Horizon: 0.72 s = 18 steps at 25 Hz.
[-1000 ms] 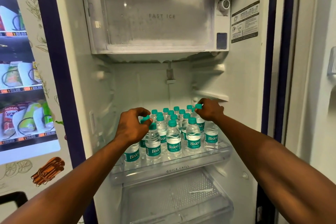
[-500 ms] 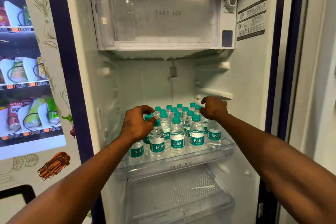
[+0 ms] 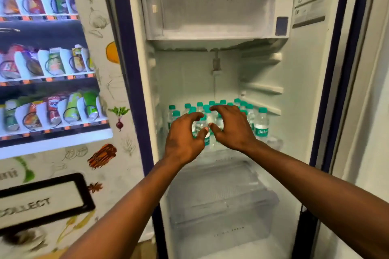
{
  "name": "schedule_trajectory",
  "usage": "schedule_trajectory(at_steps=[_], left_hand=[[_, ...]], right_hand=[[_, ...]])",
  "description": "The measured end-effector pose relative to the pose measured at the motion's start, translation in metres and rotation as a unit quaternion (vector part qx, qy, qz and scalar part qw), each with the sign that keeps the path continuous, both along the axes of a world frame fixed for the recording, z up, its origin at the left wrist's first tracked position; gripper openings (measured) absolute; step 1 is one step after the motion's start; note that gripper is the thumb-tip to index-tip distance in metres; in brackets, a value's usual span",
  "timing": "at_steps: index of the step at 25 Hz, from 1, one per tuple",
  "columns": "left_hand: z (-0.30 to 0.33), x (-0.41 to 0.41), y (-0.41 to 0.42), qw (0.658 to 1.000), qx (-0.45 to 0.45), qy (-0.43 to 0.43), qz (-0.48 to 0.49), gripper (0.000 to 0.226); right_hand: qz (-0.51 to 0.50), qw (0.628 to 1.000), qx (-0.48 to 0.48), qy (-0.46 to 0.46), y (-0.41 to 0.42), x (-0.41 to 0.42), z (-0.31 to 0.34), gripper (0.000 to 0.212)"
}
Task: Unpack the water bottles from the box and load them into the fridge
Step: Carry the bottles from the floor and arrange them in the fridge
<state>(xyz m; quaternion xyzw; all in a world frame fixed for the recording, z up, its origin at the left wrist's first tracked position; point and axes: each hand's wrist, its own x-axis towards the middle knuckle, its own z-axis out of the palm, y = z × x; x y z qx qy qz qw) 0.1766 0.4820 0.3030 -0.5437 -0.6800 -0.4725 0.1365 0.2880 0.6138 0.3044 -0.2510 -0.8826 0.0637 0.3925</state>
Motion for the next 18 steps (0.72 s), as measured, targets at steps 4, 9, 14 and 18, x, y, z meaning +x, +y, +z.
schedule_trajectory(at_steps=[4,9,14,18], left_hand=[[-0.043,0.006,-0.076,0.999,0.012,-0.037,0.002,0.041],[-0.1,0.003,-0.168,0.997,-0.018,-0.049,0.05,0.036],[-0.173,-0.032,-0.219,0.973,-0.086,-0.147,0.156,0.037],[-0.236,-0.054,-0.228,0.938,-0.178,-0.218,0.202,0.037]], right_hand=[[0.038,0.998,-0.057,0.014,-0.062,-0.008,-0.037,0.053],[0.108,0.984,-0.132,0.056,-0.141,-0.024,-0.097,0.041],[0.19,0.966,-0.173,-0.012,-0.206,-0.049,-0.164,0.044],[0.216,0.958,-0.157,-0.107,-0.224,-0.064,-0.188,0.062]])
